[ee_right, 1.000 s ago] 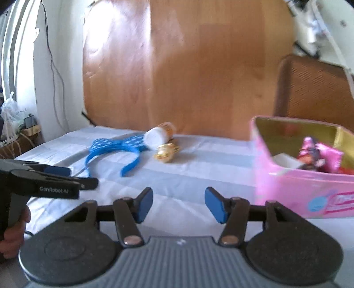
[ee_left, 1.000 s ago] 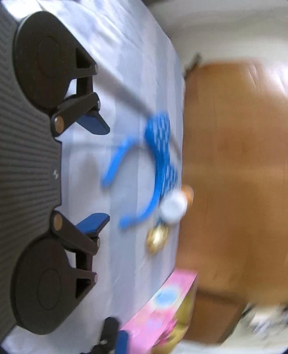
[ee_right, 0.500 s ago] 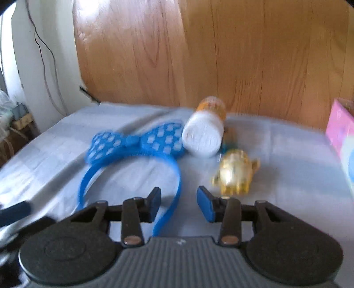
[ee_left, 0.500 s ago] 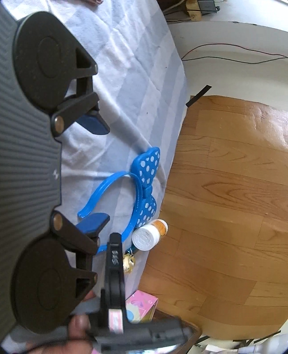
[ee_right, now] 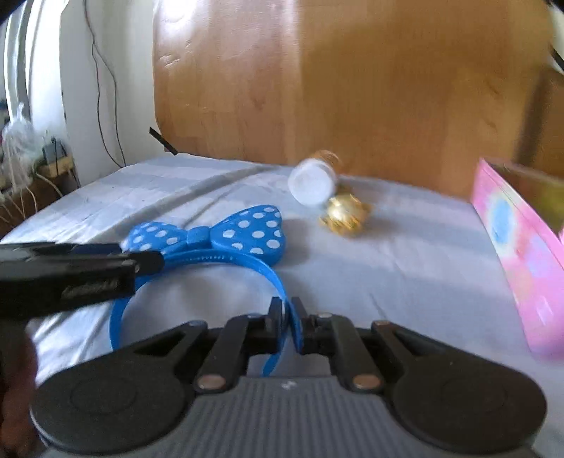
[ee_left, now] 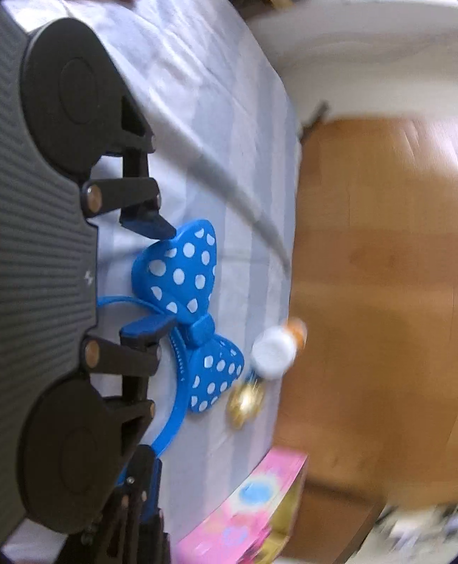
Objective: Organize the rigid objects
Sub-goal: 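Move the right gripper to the blue polka-dot headband and grasp its band, then carry the blue headband into the pink tin and open the right gripper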
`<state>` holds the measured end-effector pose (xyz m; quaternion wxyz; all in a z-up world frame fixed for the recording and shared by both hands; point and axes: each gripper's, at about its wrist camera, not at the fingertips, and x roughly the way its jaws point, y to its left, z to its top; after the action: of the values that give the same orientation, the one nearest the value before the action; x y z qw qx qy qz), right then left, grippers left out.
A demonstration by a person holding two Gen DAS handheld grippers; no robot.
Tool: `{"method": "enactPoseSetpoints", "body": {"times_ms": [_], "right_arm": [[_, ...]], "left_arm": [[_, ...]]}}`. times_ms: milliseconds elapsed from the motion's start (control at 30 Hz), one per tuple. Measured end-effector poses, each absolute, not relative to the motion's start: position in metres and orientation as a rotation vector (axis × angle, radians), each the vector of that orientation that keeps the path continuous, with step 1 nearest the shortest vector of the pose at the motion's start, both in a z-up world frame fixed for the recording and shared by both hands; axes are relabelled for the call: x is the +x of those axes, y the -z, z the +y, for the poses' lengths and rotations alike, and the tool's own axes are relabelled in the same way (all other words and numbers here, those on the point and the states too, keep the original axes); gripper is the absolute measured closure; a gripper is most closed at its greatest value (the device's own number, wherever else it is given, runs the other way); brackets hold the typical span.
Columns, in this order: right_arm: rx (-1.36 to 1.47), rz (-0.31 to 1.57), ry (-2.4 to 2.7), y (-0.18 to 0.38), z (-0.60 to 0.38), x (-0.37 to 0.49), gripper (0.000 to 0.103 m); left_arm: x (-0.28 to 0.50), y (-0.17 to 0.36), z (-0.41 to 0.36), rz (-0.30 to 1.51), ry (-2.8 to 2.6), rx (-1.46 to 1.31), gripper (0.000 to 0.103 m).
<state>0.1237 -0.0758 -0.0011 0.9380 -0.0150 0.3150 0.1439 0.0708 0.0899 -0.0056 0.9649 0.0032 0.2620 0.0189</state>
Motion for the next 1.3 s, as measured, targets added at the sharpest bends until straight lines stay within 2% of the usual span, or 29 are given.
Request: {"method": "enactPoseSetpoints", "body": {"times_ms": [200,300,400,467,600,633,700,733,767,800,833,967,1067,1200,1300], "right_arm": [[0.005,0.648,-0.322,0.0,-0.135,0.048,0.084],[0.065,0.646,-0.35,0.001,-0.151,0.019,0.08],[0.082,0.628,-0.327,-0.003,-0.157,0.015,0.079],[0.092,0.624,-0.317,-0.002,-0.157,0.017,0.078],[0.097,0.616,-0.319,-0.001,-0.158,0.019,0.077],[0.098,0.612,-0.315,0.0,-0.159,0.021,0.074],[0.103,0.61,-0.307,0.002,-0.158,0.021,0.073],[0.107,0.614,-0.308,0.003,-0.158,0.023,0.073],[0.11,0.619,-0.307,0.005,-0.156,0.023,0.073],[0.11,0.622,-0.31,0.006,-0.155,0.024,0.077],[0.098,0.619,-0.316,0.006,-0.152,0.025,0.086],[0.074,0.58,-0.266,0.002,-0.152,0.024,0.088],[0.106,0.5,-0.222,-0.01,-0.17,0.023,0.089],[0.113,0.385,-0.126,-0.032,-0.201,0.027,0.089],[0.117,0.314,-0.023,-0.046,-0.235,0.04,0.089]], "left_arm": [[0.034,0.01,0.032,0.497,0.164,0.169,0.053],[0.024,0.009,0.018,0.495,0.217,0.184,0.042],[0.02,0.007,0.015,0.518,0.205,0.175,0.038],[0.017,0.005,0.018,0.542,0.175,0.164,0.032],[0.003,0.002,0.032,0.576,0.105,0.148,0.031],[0.003,0.003,0.033,0.596,0.092,0.136,0.033],[0.001,0.007,0.036,0.648,0.096,0.11,0.056],[0.003,0.011,0.035,0.676,0.109,0.099,0.073],[0.0,0.013,0.033,0.661,0.116,0.095,0.086],[-0.001,0.015,0.027,0.65,0.131,0.119,0.092],[-0.002,0.017,0.02,0.641,0.121,0.156,0.092],[0.005,0.007,0.011,0.614,0.154,0.147,0.091],[0.016,-0.023,-0.006,0.508,0.203,0.152,0.091],[0.045,-0.06,-0.051,0.373,0.282,0.192,0.092],[0.083,-0.077,-0.096,0.335,0.36,0.216,0.091]]}}
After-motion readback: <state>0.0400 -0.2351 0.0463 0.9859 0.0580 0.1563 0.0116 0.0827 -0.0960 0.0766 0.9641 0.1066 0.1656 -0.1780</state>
